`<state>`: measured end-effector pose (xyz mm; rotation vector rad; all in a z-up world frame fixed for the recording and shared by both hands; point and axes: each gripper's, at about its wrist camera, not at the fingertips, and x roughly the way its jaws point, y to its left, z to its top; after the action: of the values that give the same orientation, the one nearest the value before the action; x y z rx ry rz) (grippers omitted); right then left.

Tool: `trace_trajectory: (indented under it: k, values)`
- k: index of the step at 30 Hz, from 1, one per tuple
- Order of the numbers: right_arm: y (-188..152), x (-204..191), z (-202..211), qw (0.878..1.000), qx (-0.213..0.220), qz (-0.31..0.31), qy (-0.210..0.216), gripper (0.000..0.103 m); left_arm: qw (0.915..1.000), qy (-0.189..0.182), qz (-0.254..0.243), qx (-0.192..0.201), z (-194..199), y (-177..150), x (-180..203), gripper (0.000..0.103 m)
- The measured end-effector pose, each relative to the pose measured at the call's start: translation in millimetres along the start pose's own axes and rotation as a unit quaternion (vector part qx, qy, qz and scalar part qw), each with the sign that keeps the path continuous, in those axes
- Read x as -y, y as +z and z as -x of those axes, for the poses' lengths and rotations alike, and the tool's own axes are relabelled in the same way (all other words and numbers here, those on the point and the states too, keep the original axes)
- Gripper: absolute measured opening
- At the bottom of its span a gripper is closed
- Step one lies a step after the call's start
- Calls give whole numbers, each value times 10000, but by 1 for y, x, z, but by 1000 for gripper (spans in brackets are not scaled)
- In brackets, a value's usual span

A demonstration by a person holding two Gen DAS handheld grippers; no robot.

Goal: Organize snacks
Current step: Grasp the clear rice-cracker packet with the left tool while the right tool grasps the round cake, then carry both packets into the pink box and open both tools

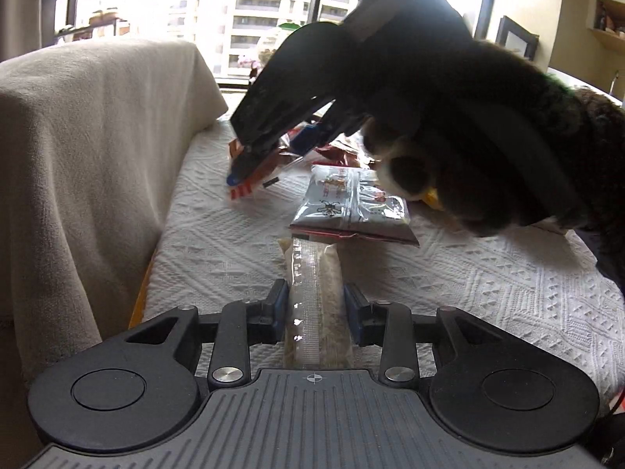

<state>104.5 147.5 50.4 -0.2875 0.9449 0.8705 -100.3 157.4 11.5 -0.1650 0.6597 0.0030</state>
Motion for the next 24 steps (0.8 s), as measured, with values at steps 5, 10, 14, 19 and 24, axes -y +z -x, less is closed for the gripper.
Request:
trace_trajectory:
  k: [5, 10, 14, 19, 24]
  values:
    - [-39, 12, 76, 9991, 236, 191, 303, 21, 9986, -469, 233, -95, 8, 3, 4, 34]
    - [-95, 36, 120, 9989, 282, 171, 329, 20, 9943, -921, -489, -221, 9, -1, 48, 34]
    - [-149, 72, 148, 9991, 284, -304, 95, 21, 9947, -744, -674, -240, 9, 0, 62, 34]
    - [-202, 93, 171, 9933, 560, -263, -978, 41, 9993, -99, -358, -19, 9, 12, 45, 34]
    - [-219, 89, 176, 9883, 984, 86, -1164, 73, 9993, -56, -166, -340, -6, 13, 39, 34]
